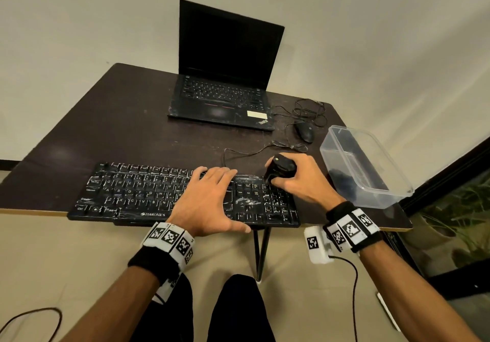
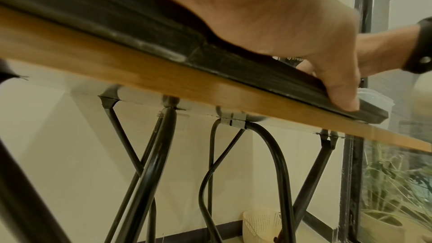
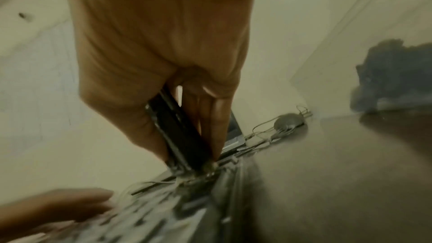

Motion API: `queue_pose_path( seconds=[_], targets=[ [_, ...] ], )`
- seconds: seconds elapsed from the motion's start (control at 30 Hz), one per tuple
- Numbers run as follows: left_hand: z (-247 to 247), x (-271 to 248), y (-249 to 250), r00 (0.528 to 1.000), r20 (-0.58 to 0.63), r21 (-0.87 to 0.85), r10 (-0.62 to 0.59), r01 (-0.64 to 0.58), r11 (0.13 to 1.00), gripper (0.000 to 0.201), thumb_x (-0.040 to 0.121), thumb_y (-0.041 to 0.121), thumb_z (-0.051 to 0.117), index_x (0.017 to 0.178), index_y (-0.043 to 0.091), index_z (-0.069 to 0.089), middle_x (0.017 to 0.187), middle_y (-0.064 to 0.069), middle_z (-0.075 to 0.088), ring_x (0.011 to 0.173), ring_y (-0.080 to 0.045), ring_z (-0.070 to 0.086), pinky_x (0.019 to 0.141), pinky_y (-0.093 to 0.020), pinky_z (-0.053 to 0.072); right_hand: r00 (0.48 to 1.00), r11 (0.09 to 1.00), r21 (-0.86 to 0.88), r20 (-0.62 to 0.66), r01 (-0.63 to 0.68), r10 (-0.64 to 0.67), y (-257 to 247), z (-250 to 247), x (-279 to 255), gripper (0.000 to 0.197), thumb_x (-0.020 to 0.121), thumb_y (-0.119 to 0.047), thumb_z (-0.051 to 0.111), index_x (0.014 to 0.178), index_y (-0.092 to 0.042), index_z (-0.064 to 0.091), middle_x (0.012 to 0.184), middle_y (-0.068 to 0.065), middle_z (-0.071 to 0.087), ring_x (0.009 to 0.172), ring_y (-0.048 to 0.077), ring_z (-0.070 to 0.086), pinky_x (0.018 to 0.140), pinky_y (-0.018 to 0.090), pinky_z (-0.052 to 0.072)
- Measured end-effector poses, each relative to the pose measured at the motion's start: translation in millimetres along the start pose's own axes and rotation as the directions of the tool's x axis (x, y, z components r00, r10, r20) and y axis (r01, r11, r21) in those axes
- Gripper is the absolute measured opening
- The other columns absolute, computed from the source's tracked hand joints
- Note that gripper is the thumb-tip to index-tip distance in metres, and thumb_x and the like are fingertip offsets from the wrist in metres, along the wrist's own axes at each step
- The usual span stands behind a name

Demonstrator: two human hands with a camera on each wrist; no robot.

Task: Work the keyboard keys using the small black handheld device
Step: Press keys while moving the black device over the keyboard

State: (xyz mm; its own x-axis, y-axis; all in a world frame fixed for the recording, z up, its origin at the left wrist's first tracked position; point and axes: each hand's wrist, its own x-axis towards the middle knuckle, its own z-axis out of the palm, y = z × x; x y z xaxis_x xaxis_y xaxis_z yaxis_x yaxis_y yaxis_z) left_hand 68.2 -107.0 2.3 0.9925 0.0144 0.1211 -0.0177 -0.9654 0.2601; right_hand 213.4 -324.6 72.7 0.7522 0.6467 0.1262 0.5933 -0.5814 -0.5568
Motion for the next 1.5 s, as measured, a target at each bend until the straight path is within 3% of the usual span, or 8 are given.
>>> queue_pose_path(
  seconds=[0.3, 0.43, 0.6, 0.73, 0.87, 0.97, 1.33, 1.5],
  targets=[
    [0, 0, 0, 1.000, 0.007, -0.005, -0.004, 0.004, 1.000, 0.140, 0.059, 0.106, 0.050, 0.165, 0.021, 0.022, 0.168, 0.004, 0.031, 0.156, -0.015, 0.026, 0.132, -0.045, 0.005, 0.991, 0.995, 0.019, -0.087, -0.102, 0.103, 16, -6, -3, 0.032, 0.068, -0.036, 0.075, 0.099, -0.028, 0.075, 0.091, -0.006, 0.080, 0.092, 0.018, 0.076, 0.089, 0.051, 0.063],
    [-1, 0, 1, 1.000, 0.018, -0.004, -0.006, 0.006, 1.000, 0.139, 0.059, 0.106, 0.050, 0.165, 0.022, 0.021, 0.169, 0.004, 0.031, 0.156, -0.014, 0.025, 0.132, -0.045, 0.005, 0.989, 0.989, 0.083, -0.078, -0.121, 0.127, 27, -14, -16, 0.036, 0.077, -0.014, 0.083, 0.107, -0.034, 0.079, 0.100, -0.011, 0.081, 0.102, 0.010, 0.075, 0.098, 0.040, 0.061],
    [1, -1, 1, 1.000, 0.007, 0.003, 0.018, -0.018, 1.000, 0.138, 0.059, 0.107, 0.046, 0.165, 0.022, 0.024, 0.168, 0.004, 0.032, 0.156, -0.015, 0.027, 0.132, -0.046, 0.006, 0.971, 0.979, 0.140, -0.166, -0.147, 0.169, 30, -13, -31, 0.032, 0.079, -0.003, 0.082, 0.099, -0.027, 0.079, 0.096, -0.011, 0.081, 0.100, 0.008, 0.075, 0.098, 0.041, 0.061],
    [1, -4, -1, 0.988, -0.114, 0.021, 0.100, -0.099, 0.995, 0.126, 0.064, 0.101, 0.052, 0.156, 0.016, 0.046, 0.159, -0.001, 0.047, 0.148, -0.020, 0.042, 0.130, -0.048, 0.016, 0.976, 0.985, 0.120, -0.162, -0.125, 0.143, 28, -9, -38, 0.033, 0.078, -0.006, 0.081, 0.097, -0.032, 0.078, 0.093, -0.014, 0.080, 0.096, 0.008, 0.075, 0.095, 0.038, 0.062],
    [10, -17, 7, 0.825, -0.418, 0.114, 0.381, -0.369, 0.922, 0.074, 0.079, 0.067, 0.077, 0.120, 0.006, 0.073, 0.125, -0.010, 0.069, 0.114, -0.031, 0.066, 0.109, -0.050, 0.045, 0.968, 0.983, 0.081, -0.176, -0.167, 0.179, 30, -14, -45, 0.032, 0.079, -0.006, 0.080, 0.099, -0.031, 0.079, 0.093, -0.010, 0.081, 0.096, 0.011, 0.075, 0.096, 0.042, 0.061],
    [23, -35, 12, 0.727, -0.571, 0.052, 0.380, -0.430, 0.901, 0.039, 0.087, 0.043, 0.080, 0.100, 0.007, 0.077, 0.108, -0.008, 0.071, 0.099, -0.029, 0.066, 0.092, -0.040, 0.050, 0.981, 0.981, 0.163, -0.142, -0.107, 0.131, 30, -15, -59, 0.037, 0.080, 0.002, 0.081, 0.098, -0.031, 0.078, 0.095, -0.013, 0.081, 0.097, 0.006, 0.076, 0.093, 0.031, 0.061],
    [59, -64, -8, 0.658, -0.716, 0.044, 0.231, -0.288, 0.957, 0.017, 0.082, 0.017, 0.087, 0.091, 0.005, 0.079, 0.096, -0.009, 0.073, 0.086, -0.031, 0.069, 0.079, -0.042, 0.054, 0.971, 0.961, 0.268, -0.201, -0.070, 0.127, 17, -11, -69, 0.035, 0.081, 0.002, 0.082, 0.100, -0.028, 0.078, 0.094, -0.012, 0.080, 0.095, 0.008, 0.076, 0.092, 0.029, 0.060],
    [69, -60, -10, 0.603, -0.756, 0.101, 0.254, -0.276, 0.956, 0.021, 0.082, 0.020, 0.083, 0.095, 0.012, 0.069, 0.089, -0.007, 0.070, 0.074, -0.031, 0.063, 0.066, -0.041, 0.047, 0.964, 0.991, 0.075, -0.236, -0.107, 0.122, 18, -1, -66, 0.030, 0.081, -0.010, 0.079, 0.101, -0.031, 0.076, 0.088, -0.013, 0.079, 0.089, 0.006, 0.075, 0.089, 0.038, 0.063]
  ],
)
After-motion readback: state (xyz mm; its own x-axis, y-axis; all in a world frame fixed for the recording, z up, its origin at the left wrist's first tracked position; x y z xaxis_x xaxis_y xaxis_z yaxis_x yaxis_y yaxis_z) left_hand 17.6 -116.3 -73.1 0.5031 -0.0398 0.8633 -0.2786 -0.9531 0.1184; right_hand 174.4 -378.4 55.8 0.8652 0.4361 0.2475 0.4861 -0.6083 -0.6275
